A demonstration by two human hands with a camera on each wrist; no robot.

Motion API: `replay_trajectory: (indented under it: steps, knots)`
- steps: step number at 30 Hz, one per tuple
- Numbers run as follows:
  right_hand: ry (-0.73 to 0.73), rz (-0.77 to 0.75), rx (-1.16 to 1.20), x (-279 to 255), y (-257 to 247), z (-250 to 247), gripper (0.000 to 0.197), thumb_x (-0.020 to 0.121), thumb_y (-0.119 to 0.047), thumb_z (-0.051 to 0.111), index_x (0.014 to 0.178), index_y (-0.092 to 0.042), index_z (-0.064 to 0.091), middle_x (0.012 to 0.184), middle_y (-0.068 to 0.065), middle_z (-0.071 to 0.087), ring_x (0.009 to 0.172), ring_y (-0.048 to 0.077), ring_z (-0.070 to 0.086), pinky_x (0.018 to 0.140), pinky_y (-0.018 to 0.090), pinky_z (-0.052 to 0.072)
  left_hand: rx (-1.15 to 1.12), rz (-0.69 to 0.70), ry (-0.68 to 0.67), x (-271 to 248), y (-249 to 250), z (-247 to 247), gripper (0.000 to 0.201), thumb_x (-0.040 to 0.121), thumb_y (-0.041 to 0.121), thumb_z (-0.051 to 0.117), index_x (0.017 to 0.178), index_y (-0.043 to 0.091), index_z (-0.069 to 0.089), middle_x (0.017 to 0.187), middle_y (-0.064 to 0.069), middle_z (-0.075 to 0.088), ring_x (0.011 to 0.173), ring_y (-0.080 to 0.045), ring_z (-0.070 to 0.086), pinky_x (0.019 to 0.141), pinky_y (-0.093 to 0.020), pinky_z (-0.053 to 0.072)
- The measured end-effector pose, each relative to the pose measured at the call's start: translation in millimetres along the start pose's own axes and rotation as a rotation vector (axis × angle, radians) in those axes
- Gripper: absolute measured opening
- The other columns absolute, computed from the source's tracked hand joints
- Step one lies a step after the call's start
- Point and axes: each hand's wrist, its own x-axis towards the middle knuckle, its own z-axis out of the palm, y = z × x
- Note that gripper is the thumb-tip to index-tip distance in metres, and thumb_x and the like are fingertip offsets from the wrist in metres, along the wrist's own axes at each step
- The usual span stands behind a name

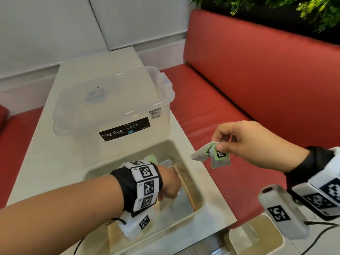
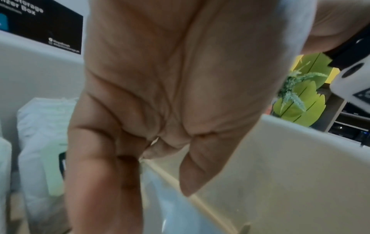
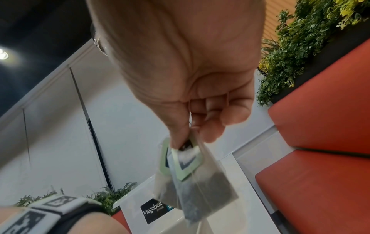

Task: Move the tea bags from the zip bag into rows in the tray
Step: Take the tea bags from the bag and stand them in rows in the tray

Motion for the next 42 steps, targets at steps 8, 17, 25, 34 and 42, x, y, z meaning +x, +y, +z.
replay_trajectory:
  steps: [8, 17, 25, 34, 42]
  knots:
    - [-0.047, -0.021, 0.080, 4.1, -0.1, 4.0, 0.025, 0.082, -0.015, 0.069, 0.069, -0.035, 0.060, 0.072, -0.012, 0.062, 0.067, -0.001, 0.051, 0.061, 0.016, 0.037, -0.259, 0.015, 0.516, -23.9, -37.9, -3.9, 0.041, 0.086, 0.033, 0.061, 0.122, 0.013, 0.058, 0.100, -0.004, 0.069, 0.081, -0.016, 0.061, 0.072, -0.027, 0.047]
    - [-0.197, -0.161, 0.085, 23.9, -22.7, 27.0, 0.031, 0.080, -0.016, 0.071, 0.068, -0.039, 0.056, 0.112, -0.015, 0.053, 0.073, -0.025, 0.045, 0.065, 0.002, 0.030, -0.905, 0.035, 0.937, -64.2, -62.0, -10.3, 0.014, 0.076, 0.021, 0.076, 0.079, 0.031, 0.066, 0.079, 0.024, 0.063, 0.042, 0.000, 0.058, 0.061, -0.013, 0.046]
    - [-0.125, -0.159, 0.116, 38.0, -39.9, 42.4, 0.022, 0.082, -0.016, 0.070, 0.073, -0.033, 0.058, 0.087, -0.017, 0.060, 0.064, -0.011, 0.050, 0.063, 0.010, 0.032, -1.044, 0.207, 0.913, -68.4, -68.1, -17.3, 0.025, 0.076, 0.013, 0.075, 0.085, 0.028, 0.058, 0.079, 0.007, 0.070, 0.047, -0.006, 0.057, 0.048, -0.015, 0.045]
    - [0.028, 0.069, 0.257, 3.6, -30.5, 62.9, 0.015, 0.089, -0.019, 0.058, 0.076, -0.026, 0.052, 0.070, -0.011, 0.061, 0.067, 0.007, 0.053, 0.066, 0.025, 0.042, -0.739, 0.094, 0.883, -38.4, -79.4, -16.5, 0.015, 0.082, 0.010, 0.064, 0.084, 0.025, 0.062, 0.075, 0.012, 0.060, 0.059, 0.007, 0.051, 0.061, -0.001, 0.036]
    - [-0.177, -0.020, 0.283, -45.2, -47.1, 88.3, 0.023, 0.093, -0.022, 0.052, 0.079, -0.037, 0.043, 0.075, -0.019, 0.051, 0.089, -0.031, 0.026, 0.093, 0.016, 0.018, -0.469, -0.033, 0.825, -1.6, -75.6, -17.2, 0.021, 0.084, 0.009, 0.053, 0.094, 0.021, 0.067, 0.089, 0.004, 0.067, 0.087, -0.014, 0.058, 0.076, -0.024, 0.046]
